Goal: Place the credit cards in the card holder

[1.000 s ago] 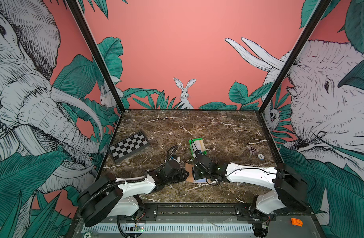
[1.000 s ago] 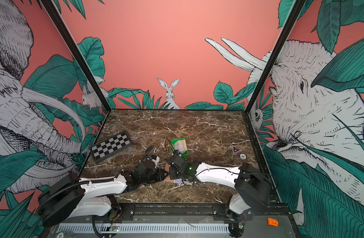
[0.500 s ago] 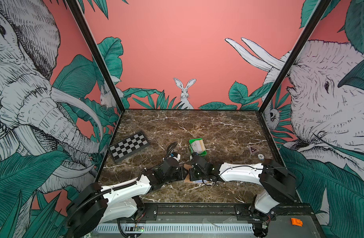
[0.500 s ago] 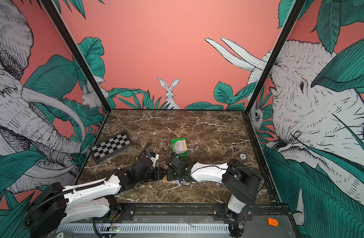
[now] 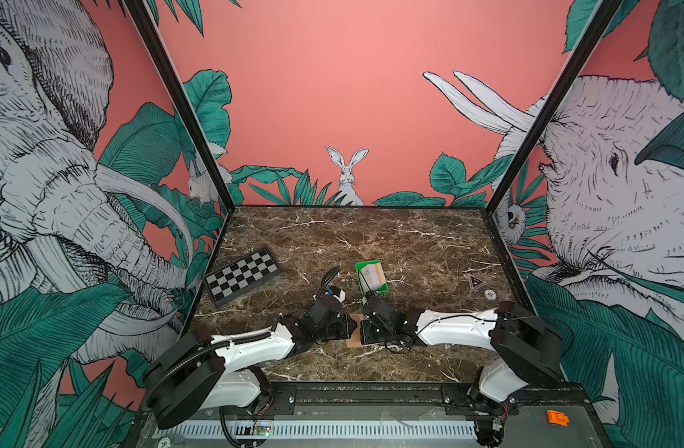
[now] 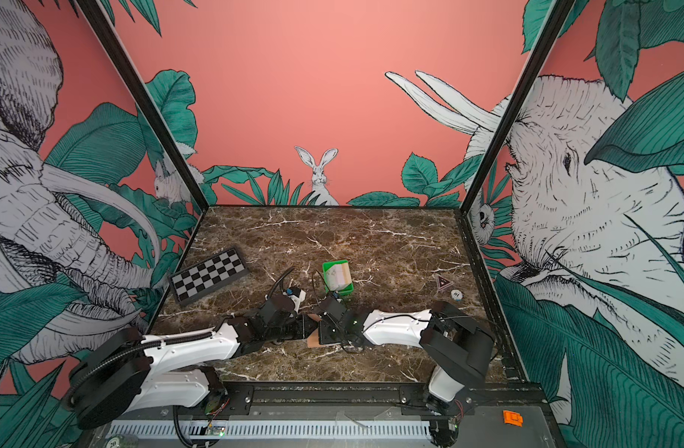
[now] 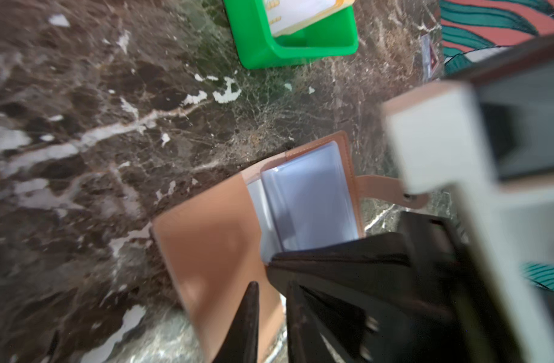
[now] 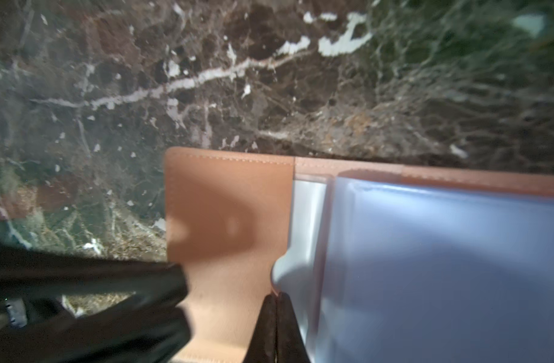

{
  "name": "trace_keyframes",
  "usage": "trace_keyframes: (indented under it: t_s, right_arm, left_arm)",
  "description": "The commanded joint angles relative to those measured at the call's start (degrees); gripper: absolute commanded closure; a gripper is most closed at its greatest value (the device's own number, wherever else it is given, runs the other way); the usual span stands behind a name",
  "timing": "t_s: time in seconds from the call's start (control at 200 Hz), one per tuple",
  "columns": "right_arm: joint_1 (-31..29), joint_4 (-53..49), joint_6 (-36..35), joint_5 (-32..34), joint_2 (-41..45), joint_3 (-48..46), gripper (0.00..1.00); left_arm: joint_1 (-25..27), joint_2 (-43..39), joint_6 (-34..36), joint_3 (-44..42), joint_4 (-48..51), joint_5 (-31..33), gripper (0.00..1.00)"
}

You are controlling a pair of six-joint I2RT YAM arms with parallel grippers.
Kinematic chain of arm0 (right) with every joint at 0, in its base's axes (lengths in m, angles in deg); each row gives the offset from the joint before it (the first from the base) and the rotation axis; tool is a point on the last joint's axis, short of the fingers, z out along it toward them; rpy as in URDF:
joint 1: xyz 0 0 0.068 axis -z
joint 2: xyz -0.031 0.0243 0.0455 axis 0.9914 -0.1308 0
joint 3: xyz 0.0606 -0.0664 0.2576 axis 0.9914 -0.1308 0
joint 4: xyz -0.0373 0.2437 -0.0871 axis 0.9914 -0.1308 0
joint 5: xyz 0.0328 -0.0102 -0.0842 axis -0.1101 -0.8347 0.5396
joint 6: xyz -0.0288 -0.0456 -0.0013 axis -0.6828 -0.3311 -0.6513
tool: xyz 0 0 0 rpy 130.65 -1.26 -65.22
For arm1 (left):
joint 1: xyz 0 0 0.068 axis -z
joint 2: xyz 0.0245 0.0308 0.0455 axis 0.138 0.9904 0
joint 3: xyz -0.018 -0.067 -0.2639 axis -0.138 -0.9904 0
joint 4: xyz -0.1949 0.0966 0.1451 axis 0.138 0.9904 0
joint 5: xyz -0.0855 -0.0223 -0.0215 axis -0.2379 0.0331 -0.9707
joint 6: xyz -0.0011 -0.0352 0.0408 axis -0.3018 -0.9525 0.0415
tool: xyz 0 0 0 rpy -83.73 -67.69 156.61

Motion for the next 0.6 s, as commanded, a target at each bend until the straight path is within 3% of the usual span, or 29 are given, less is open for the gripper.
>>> trace_keyframes:
  t_s: [0.0, 0.19, 0.595]
  right_arm:
    - [0.8, 0.2, 0.5, 1.0, 3.4, -0.6, 1.00]
    - [2.9, -3.4, -1.1, 1.4, 6.0, -1.3, 0.97]
    - [5.5, -7.6, -1.2, 1.1, 3.4, -3.9, 0.98]
  left_arm:
    - [-0.3, 2.6, -0.2, 0.7, -3.5, -1.8, 0.81]
    - [-0.2, 5.7, -0.5, 0.7, -2.7, -1.2, 0.82]
    - [-0.2, 6.4, 1.4, 0.7, -0.8, -0.5, 0.82]
